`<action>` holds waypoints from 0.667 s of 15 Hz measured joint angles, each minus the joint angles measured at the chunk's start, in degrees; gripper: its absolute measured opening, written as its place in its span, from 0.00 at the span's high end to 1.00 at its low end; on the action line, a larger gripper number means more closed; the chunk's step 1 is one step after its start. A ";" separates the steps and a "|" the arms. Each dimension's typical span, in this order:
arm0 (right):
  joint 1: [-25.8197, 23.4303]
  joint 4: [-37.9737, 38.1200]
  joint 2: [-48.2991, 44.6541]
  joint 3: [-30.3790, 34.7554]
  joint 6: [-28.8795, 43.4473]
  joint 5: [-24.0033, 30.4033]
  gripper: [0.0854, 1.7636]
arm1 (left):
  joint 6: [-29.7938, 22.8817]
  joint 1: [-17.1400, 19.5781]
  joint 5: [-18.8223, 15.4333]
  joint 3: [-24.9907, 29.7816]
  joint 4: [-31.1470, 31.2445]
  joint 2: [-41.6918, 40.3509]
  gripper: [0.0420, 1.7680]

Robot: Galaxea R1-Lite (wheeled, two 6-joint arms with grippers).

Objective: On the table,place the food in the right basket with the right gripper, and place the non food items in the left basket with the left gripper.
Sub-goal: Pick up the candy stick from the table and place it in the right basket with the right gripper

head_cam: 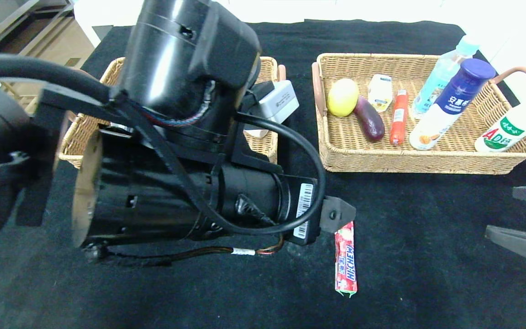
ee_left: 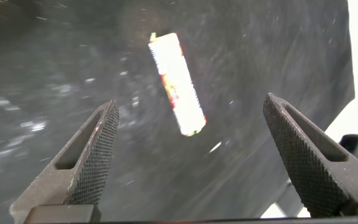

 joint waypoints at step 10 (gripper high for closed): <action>0.00 0.02 0.48 0.09 0.02 -0.06 0.03 | 11.96 12.97 -13.59 15.40 -7.61 -15.40 0.04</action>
